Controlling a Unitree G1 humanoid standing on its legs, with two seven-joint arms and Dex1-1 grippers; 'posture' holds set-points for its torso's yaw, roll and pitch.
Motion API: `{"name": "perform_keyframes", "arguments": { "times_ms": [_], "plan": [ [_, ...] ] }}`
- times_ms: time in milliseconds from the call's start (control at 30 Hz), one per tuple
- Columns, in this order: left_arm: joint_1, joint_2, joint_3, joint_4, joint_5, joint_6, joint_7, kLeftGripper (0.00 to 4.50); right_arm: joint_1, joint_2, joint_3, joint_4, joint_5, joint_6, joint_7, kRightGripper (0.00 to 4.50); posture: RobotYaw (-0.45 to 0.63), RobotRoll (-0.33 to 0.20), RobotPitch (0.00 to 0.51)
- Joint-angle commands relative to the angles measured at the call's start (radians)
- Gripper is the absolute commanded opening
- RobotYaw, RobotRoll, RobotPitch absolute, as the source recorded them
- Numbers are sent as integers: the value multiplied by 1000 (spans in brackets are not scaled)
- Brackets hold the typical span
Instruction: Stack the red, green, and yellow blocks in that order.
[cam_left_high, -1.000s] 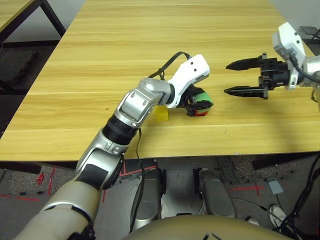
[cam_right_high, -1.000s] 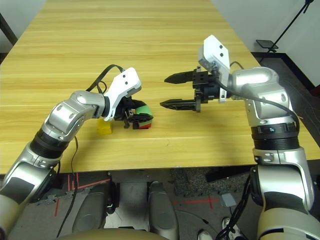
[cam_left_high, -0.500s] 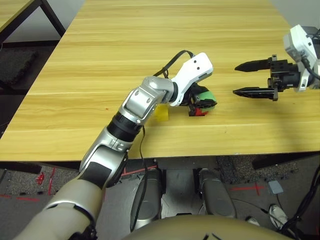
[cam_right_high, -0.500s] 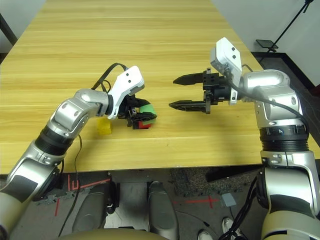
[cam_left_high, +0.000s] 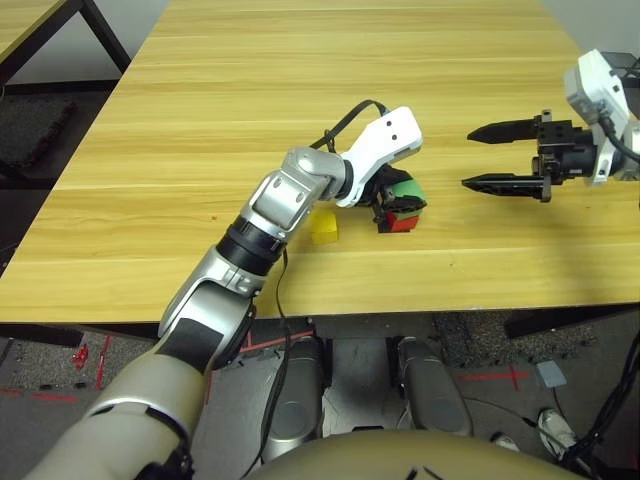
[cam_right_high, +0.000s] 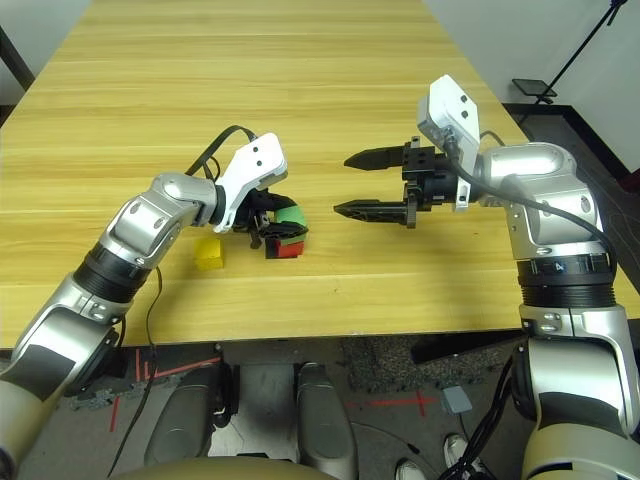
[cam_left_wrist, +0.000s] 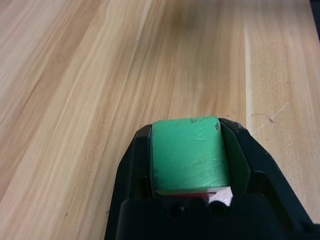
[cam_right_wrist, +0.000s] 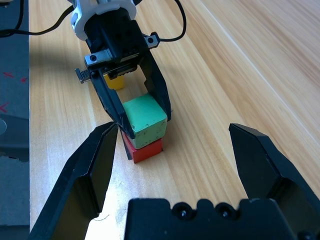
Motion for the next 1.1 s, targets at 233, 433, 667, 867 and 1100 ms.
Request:
{"name": "perform_keyframes", "arguments": {
  "times_ms": [233,433,667,867,1100],
  "plan": [
    [27,2,-19,-17,2,-19,-33,3339,-37,15,1,24,-5,-8,-1,4500,128,-61,148],
    [27,122,21,-217,-57,80,-119,4475,-44,24,3,36,-8,-15,-2,4500,147,-60,140],
    [85,363,34,-388,-103,190,-199,4475,-58,31,6,53,-11,-20,0,4500,164,-62,134],
    [152,413,28,-313,-55,101,-168,4475,-78,42,11,70,-16,-27,-1,4500,170,-66,126],
    [176,377,5,-192,-1,-10,-158,4475,-97,47,16,72,-17,-23,-1,4500,161,-78,118]
  ]
}}
